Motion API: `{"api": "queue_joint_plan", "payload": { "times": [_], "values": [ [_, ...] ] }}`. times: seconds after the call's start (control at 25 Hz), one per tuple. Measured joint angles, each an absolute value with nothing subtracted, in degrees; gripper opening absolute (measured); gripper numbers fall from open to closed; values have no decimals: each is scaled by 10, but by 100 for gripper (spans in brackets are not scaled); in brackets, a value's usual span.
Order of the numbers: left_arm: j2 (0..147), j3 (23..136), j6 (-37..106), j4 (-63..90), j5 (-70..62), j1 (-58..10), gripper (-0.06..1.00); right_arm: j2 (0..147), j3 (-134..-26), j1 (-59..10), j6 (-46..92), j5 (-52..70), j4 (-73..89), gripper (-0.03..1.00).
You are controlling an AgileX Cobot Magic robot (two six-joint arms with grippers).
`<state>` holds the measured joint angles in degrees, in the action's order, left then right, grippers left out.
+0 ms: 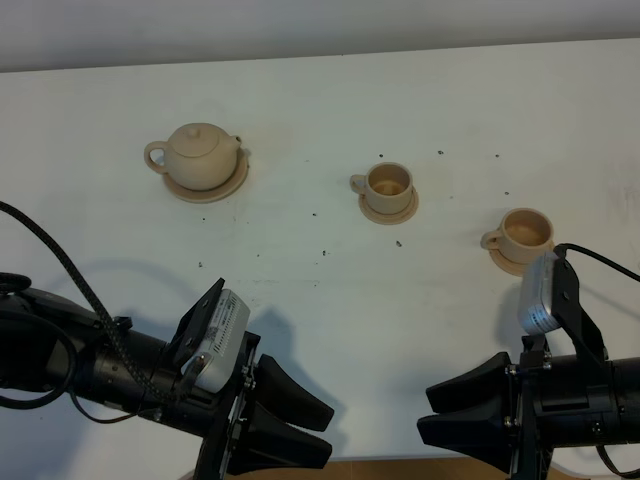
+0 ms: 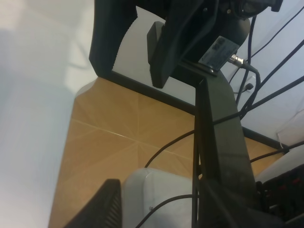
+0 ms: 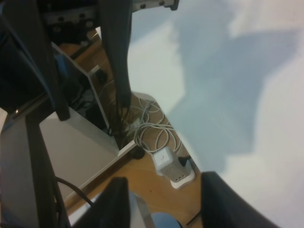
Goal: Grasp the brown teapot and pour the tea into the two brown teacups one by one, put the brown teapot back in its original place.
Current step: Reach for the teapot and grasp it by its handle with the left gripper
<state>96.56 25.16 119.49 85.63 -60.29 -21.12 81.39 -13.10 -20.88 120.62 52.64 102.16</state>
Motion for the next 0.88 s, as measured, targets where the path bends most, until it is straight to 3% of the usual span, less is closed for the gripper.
{"api": "queue_joint_plan", "payload": {
  "times": [0.88],
  "values": [
    [966, 252, 1195, 897, -603, -211, 38, 814, -131, -209, 1207, 526, 1022, 38]
  ]
}}
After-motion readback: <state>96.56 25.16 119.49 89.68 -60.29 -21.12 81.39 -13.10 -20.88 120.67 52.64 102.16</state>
